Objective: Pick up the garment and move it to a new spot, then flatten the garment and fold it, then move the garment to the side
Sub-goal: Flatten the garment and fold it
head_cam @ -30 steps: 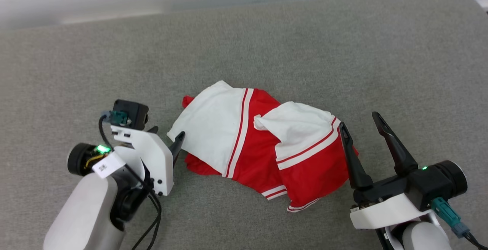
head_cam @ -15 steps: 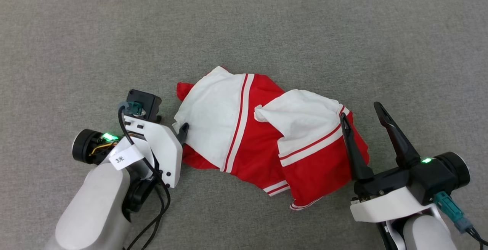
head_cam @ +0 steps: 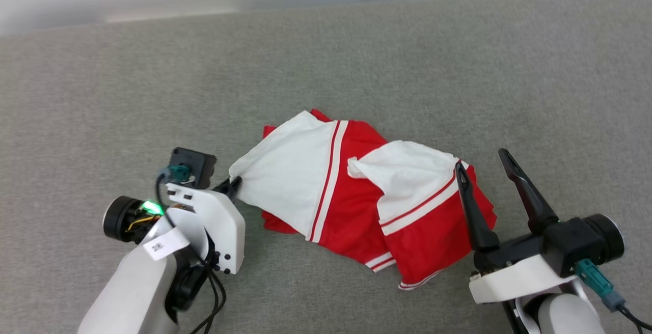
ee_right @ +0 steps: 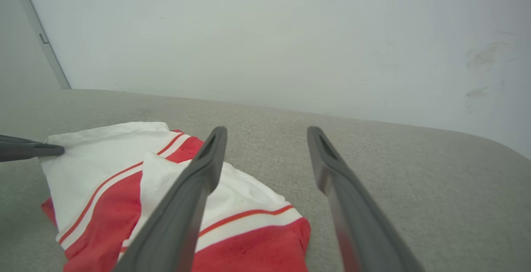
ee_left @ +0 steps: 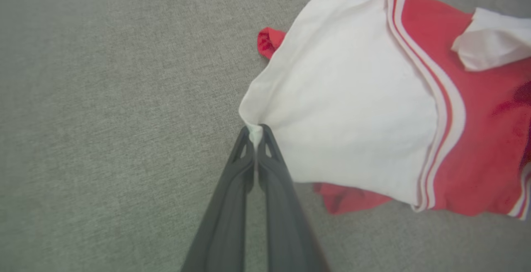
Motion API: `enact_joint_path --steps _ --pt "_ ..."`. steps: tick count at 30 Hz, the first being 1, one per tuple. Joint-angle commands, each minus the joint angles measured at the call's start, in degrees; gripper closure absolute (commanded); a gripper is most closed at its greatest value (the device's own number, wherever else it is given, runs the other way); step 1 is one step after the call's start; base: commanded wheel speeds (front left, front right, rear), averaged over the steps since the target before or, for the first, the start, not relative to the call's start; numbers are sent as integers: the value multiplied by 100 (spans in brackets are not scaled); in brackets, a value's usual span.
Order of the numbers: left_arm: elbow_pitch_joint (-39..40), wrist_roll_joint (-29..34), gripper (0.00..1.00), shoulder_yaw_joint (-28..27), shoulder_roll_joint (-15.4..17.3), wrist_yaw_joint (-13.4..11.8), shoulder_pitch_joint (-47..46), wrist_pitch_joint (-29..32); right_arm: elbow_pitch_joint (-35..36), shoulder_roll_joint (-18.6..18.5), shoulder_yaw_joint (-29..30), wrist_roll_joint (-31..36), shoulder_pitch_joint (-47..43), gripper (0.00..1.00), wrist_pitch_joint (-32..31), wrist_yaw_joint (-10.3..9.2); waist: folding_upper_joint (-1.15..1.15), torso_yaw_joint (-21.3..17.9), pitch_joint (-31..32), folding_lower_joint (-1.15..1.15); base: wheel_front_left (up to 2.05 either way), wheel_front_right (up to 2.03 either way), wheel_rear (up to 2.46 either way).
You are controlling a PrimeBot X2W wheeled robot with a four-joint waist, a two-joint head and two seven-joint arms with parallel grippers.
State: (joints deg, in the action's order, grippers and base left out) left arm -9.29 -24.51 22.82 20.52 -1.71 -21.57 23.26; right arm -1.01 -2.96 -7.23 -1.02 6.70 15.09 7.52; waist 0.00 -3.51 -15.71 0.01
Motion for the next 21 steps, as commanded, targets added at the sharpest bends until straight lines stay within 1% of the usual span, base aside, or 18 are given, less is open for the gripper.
enact_joint_path --steps 1,6,11,13,15,18,21 --pt "141 -59 100 -67 6 -52 142 -73 -33 14 34 -30 -102 0 10 -5 0 147 200 -1 0 0 0" --pt "786 -207 100 -322 176 -236 639 -233 -115 14 47 -23 -233 0 10 -5 0 367 481 -1 0 0 0" --pt "1366 -367 100 -492 304 -440 1416 -297 -186 14 66 -26 -330 0 11 -5 0 524 647 -1 0 0 0" --pt "1476 -470 100 -507 320 -440 1732 -311 -201 14 64 -23 -343 0 11 -5 0 565 691 -1 0 0 0" --pt "1463 -544 100 -471 326 -411 1997 -338 -214 14 55 -20 -350 0 11 -6 0 585 725 -1 0 0 0" --pt "1269 -610 100 -389 245 -351 2230 -469 -237 14 45 -19 -399 0 11 -5 0 609 784 -1 0 0 0" --pt "901 -446 100 -319 267 -379 2315 -644 -277 14 6 7 -413 0 11 -5 0 596 846 -1 0 0 0"
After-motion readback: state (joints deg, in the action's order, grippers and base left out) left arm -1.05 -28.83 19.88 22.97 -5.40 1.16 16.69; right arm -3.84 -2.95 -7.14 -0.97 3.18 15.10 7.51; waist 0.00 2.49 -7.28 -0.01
